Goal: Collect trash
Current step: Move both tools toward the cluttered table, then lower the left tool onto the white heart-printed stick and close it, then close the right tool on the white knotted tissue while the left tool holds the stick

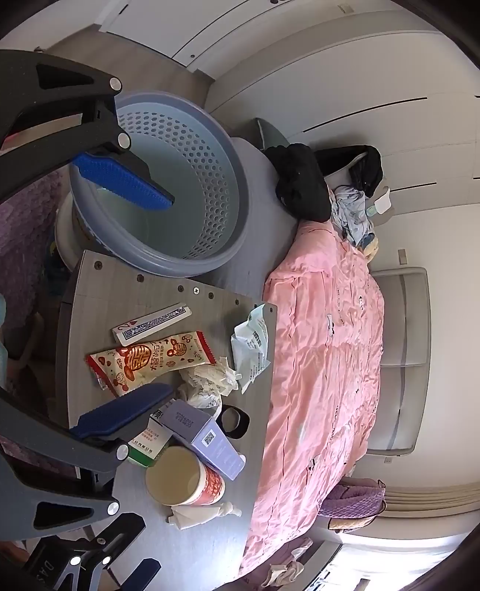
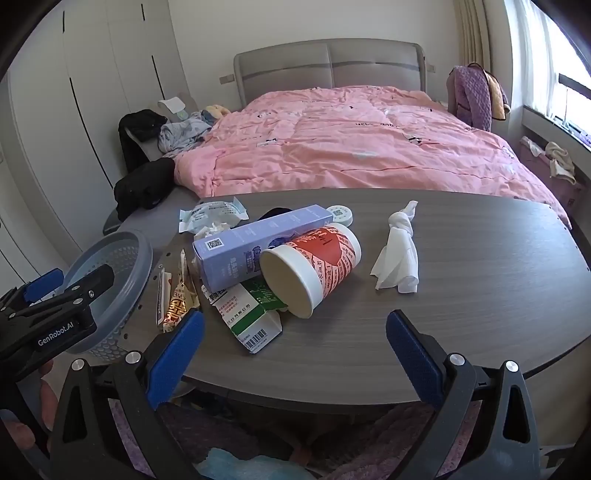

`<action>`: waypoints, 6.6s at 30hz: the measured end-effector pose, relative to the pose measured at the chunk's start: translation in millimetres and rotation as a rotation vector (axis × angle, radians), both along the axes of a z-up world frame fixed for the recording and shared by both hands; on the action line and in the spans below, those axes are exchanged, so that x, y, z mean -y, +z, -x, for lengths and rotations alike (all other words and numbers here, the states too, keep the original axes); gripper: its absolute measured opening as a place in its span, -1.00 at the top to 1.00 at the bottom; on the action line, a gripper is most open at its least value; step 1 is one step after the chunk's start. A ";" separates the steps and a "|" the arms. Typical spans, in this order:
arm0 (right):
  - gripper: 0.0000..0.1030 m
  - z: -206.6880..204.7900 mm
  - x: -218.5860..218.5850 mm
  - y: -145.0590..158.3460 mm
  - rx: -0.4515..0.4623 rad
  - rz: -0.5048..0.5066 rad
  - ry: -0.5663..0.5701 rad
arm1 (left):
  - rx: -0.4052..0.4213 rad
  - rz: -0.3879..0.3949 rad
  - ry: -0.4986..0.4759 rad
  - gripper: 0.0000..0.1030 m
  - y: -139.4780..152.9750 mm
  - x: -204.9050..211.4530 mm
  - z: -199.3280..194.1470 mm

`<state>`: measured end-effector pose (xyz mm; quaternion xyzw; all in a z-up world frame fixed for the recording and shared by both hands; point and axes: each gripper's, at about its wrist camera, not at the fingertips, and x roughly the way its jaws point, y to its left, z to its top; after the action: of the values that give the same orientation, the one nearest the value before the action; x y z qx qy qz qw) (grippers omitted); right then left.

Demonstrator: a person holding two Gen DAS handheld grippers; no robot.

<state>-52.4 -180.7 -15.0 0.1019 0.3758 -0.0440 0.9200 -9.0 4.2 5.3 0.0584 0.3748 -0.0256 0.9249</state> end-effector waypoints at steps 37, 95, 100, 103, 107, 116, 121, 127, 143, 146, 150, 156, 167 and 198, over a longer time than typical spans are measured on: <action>-0.88 16.2 -8.9 18.4 0.050 0.021 0.012 | 0.046 0.030 0.028 -0.75 13.6 -18.2 21.4; -0.88 12.4 20.5 -12.4 0.007 -0.059 0.031 | -0.111 0.020 0.028 -0.75 -28.4 -32.6 7.7; -0.88 8.6 20.6 -21.7 0.004 -0.074 0.062 | -0.174 0.004 0.007 -0.75 -47.0 -16.5 -7.5; -0.88 6.7 21.9 -27.0 0.004 -0.083 0.076 | -0.207 0.001 0.014 -0.75 -58.8 -10.9 -18.7; -0.88 4.7 27.6 -33.4 0.003 -0.115 0.084 | -0.229 -0.006 0.029 -0.75 -67.5 -7.0 -31.3; -0.88 1.6 33.2 -42.2 0.005 -0.142 0.091 | -0.202 -0.078 0.064 -0.73 -71.1 2.6 -49.1; -0.88 1.4 36.0 -44.7 0.005 -0.153 0.089 | -0.212 -0.088 0.069 -0.40 -74.1 4.5 -59.3; -0.88 0.9 37.2 -45.3 0.007 -0.160 0.087 | -0.207 -0.092 0.058 -0.17 -75.1 8.5 -62.9; -0.88 -1.1 36.8 -47.8 0.007 -0.166 0.085 | -0.218 -0.074 0.032 -0.03 -76.0 17.8 -66.8; -0.88 -0.6 37.6 -47.5 0.008 -0.172 0.084 | -0.238 -0.070 0.030 -0.03 -82.6 18.3 -68.8; -0.88 -0.5 40.1 -47.9 0.007 -0.176 0.079 | -0.256 -0.035 0.030 0.00 -88.9 14.2 -71.3; -0.88 0.9 49.7 -48.5 0.006 -0.189 0.057 | -0.272 0.023 -0.001 0.75 -88.5 12.2 -71.7; -0.88 -15.4 93.8 -43.6 0.011 -0.127 -0.076 | -0.206 0.022 0.016 0.77 -65.0 2.0 -56.9; 0.63 -98.2 124.3 -41.3 -0.125 0.046 -0.162 | -0.153 0.050 0.001 0.77 -46.4 -6.6 -59.7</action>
<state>45.9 -305.1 -56.3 0.1080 0.4219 -0.1333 0.8902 50.8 10.8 -41.1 0.0330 0.4435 -0.0387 0.8948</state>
